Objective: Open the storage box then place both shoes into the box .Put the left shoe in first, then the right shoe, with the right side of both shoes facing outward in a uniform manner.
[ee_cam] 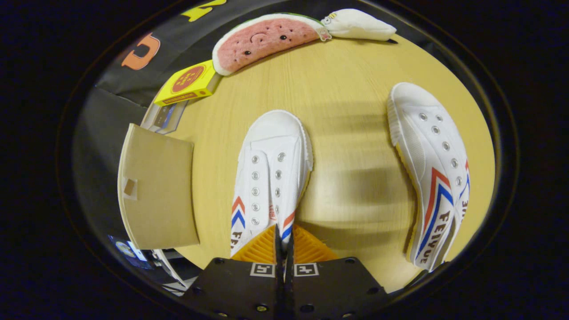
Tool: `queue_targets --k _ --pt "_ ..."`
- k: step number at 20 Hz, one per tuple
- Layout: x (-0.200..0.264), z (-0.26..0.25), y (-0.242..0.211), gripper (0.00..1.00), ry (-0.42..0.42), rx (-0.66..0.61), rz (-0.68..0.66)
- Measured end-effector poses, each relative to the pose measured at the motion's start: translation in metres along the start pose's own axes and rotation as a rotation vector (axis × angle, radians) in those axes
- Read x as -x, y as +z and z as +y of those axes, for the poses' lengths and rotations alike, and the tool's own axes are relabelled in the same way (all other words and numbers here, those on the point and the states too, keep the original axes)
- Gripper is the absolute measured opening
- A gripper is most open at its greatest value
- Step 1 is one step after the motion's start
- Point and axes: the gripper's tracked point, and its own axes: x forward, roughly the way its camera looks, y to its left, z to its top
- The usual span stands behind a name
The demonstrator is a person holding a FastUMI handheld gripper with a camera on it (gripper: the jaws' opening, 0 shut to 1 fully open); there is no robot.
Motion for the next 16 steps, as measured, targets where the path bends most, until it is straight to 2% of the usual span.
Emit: queue_targets --k 6,9,13,16 --pt "0.025 0.024 -0.011 0.01 0.037 0.005 -0.055" --pt "0.052 0.046 -0.012 0.0 0.042 0.026 -0.099" --pt "0.097 0.099 -0.01 0.0 0.057 0.1 -0.172" --pt "0.127 0.159 -0.009 0.0 0.097 0.149 -0.215"
